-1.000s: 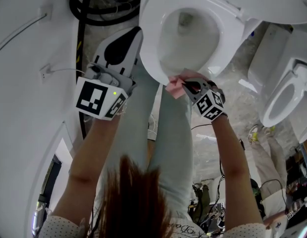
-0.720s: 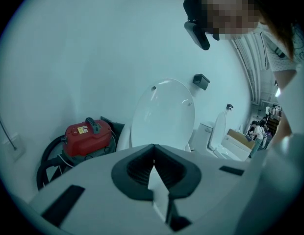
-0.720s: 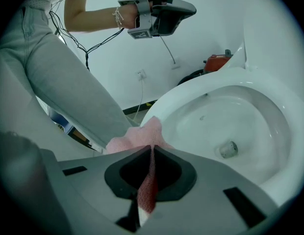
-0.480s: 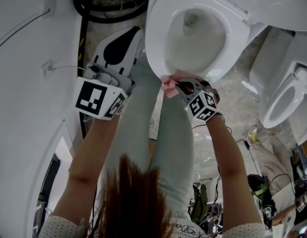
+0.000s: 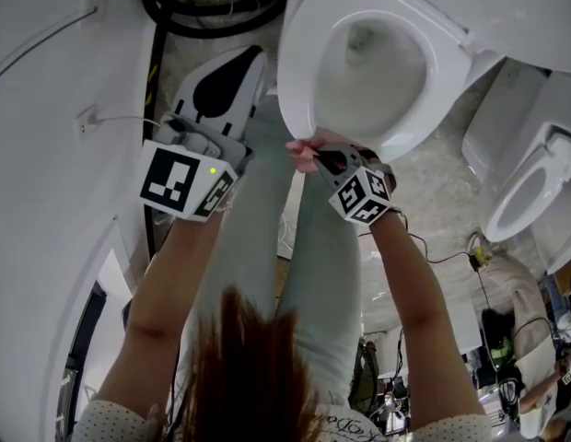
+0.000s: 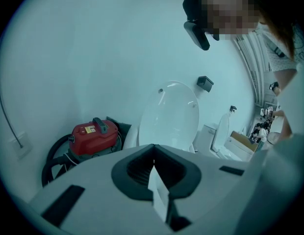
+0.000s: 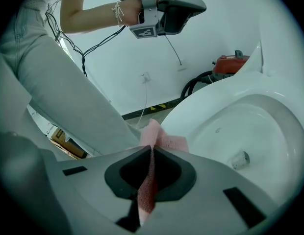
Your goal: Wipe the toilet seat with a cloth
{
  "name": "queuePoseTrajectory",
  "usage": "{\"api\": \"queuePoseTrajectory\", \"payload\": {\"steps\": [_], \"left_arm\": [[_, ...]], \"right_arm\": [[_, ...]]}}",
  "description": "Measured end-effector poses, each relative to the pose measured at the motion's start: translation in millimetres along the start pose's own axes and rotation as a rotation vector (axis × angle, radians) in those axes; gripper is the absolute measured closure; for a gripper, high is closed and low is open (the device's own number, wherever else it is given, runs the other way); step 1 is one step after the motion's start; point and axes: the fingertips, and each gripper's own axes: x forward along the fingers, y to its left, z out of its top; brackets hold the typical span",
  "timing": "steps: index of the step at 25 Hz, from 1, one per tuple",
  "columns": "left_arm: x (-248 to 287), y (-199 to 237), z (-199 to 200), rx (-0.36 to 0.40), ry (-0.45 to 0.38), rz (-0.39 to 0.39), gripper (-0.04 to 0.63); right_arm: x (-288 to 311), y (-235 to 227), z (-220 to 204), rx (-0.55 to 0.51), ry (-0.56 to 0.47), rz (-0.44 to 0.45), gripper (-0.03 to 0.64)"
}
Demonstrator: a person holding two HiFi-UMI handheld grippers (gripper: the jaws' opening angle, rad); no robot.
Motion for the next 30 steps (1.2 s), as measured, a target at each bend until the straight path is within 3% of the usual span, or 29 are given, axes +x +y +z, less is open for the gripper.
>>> {"api": "queuePoseTrajectory", "payload": {"steps": [9,21,30], "left_arm": [[-4.3,7.1,-1.9,-0.011,0.007,0.012,0.597],[-3.5,26.2,-4.3,-0.015,0.012,0.033,0.597],[1.3,35.4,-1.0,-0.022,0.010,0.039,0.596]], "right_arm": [[2.7,-3.1,7.7,0.034,-0.010,0.041,0.595],[21.5,-25.4,45.2,0.069,-0.120,0.009,0.597],[24.9,-45.7,66.8,0.048,-0.141,0.014,0.597]]}}
